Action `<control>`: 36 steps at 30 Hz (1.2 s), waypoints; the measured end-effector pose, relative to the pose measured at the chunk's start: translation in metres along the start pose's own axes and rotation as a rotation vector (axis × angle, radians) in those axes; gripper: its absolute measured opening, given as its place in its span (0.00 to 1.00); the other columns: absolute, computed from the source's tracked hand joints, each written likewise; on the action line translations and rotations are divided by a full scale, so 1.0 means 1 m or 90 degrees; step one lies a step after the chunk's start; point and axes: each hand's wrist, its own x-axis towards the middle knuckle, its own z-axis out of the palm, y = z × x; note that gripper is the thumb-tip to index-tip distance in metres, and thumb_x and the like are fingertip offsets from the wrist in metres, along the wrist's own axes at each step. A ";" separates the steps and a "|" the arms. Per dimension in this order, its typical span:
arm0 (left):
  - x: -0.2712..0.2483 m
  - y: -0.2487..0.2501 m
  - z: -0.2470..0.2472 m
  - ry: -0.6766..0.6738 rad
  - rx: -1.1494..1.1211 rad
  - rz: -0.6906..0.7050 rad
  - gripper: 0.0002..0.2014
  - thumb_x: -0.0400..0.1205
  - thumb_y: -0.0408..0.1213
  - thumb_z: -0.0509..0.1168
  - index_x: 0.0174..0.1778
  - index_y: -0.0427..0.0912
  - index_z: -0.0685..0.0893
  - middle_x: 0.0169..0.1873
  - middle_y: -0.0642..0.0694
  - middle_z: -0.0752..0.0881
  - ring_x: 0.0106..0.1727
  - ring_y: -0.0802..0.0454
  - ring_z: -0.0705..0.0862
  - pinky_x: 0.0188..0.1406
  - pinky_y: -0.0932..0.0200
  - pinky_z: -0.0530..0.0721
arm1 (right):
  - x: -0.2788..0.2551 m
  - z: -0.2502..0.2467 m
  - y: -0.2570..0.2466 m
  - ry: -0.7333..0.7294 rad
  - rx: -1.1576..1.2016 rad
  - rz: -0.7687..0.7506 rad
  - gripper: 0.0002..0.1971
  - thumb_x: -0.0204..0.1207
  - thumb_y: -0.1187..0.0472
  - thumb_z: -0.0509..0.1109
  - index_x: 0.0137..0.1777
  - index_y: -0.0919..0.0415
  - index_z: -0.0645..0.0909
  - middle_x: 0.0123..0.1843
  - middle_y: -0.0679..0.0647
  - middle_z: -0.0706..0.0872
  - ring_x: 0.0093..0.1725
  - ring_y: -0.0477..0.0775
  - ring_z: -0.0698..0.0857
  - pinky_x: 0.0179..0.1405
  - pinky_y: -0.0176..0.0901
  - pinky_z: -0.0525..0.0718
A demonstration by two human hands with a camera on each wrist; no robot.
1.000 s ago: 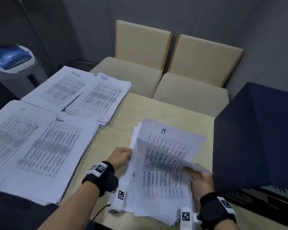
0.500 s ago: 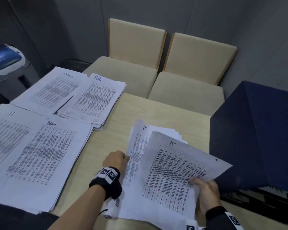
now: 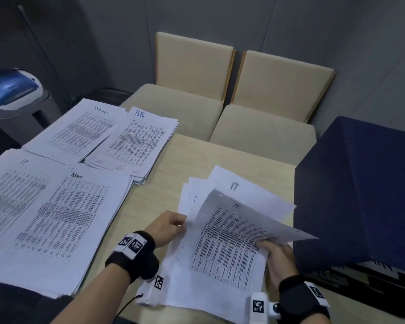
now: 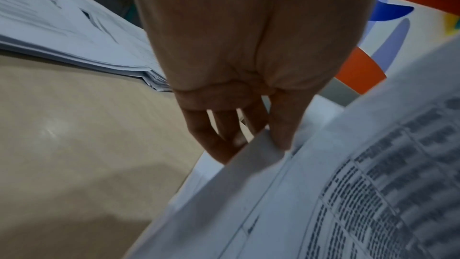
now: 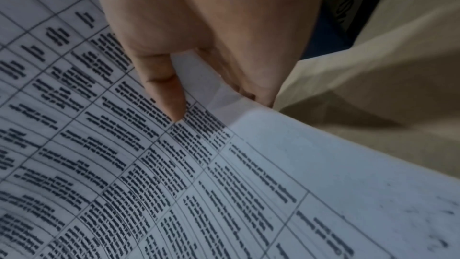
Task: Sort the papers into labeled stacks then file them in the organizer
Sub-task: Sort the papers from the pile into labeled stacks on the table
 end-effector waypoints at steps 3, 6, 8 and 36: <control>0.001 -0.005 0.010 0.160 0.146 -0.088 0.19 0.77 0.23 0.60 0.59 0.44 0.86 0.52 0.47 0.89 0.50 0.50 0.87 0.52 0.59 0.84 | -0.001 -0.004 0.003 0.013 -0.008 0.009 0.09 0.70 0.77 0.72 0.50 0.79 0.82 0.44 0.66 0.91 0.46 0.69 0.89 0.48 0.53 0.84; 0.003 -0.014 0.018 0.272 0.332 -0.202 0.14 0.75 0.44 0.70 0.54 0.45 0.81 0.52 0.45 0.84 0.49 0.46 0.83 0.48 0.57 0.80 | -0.007 -0.009 0.000 0.002 -0.008 -0.005 0.08 0.71 0.79 0.69 0.49 0.75 0.82 0.44 0.65 0.91 0.40 0.62 0.90 0.40 0.48 0.84; 0.003 -0.014 0.024 0.262 0.318 -0.243 0.14 0.72 0.48 0.72 0.43 0.45 0.77 0.43 0.46 0.83 0.40 0.47 0.80 0.37 0.59 0.76 | -0.010 -0.012 -0.002 0.015 -0.019 -0.013 0.09 0.72 0.81 0.66 0.48 0.70 0.81 0.43 0.63 0.89 0.39 0.60 0.88 0.37 0.48 0.82; -0.007 0.016 0.012 0.173 -0.113 -0.063 0.20 0.75 0.14 0.61 0.39 0.42 0.92 0.43 0.47 0.92 0.49 0.51 0.88 0.56 0.58 0.82 | 0.011 -0.001 -0.004 -0.015 0.073 0.002 0.11 0.72 0.83 0.61 0.41 0.69 0.80 0.34 0.57 0.88 0.43 0.60 0.84 0.44 0.45 0.81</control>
